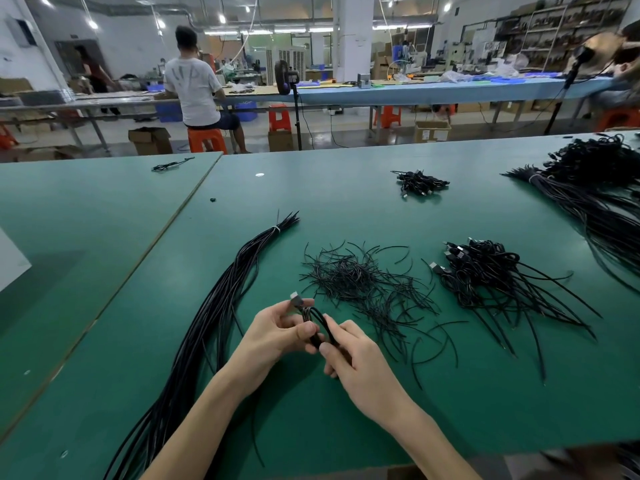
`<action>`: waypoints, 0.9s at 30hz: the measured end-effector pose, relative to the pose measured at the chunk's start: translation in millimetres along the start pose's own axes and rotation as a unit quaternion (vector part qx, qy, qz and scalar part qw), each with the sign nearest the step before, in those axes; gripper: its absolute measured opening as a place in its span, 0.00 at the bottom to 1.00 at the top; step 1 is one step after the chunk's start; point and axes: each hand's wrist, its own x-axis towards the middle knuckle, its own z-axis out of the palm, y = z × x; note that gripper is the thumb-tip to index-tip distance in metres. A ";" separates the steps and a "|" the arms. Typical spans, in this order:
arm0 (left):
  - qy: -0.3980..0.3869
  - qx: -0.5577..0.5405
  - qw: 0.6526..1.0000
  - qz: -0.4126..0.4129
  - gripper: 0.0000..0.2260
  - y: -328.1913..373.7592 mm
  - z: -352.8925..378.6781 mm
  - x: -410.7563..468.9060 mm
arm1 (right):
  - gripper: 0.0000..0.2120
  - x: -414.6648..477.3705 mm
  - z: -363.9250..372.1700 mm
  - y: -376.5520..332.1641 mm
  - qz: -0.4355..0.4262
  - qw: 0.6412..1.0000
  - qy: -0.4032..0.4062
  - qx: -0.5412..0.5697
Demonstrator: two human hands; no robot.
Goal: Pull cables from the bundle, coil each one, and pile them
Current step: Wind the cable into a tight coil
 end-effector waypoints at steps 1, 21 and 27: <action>-0.017 0.007 1.000 0.006 0.23 1.0 -0.9 -0.7 | 0.25 -0.3 0.0 -0.1 -0.002 1.000 -0.003 -0.002; 0.026 0.135 0.986 0.091 0.05 -1.2 3.0 -3.5 | 0.19 -0.9 11.7 0.6 -0.029 0.988 -0.025 -0.150; 0.030 0.163 0.982 0.092 0.06 -3.4 3.9 -3.2 | 0.19 0.6 18.0 -3.1 -0.019 0.967 -0.007 -0.253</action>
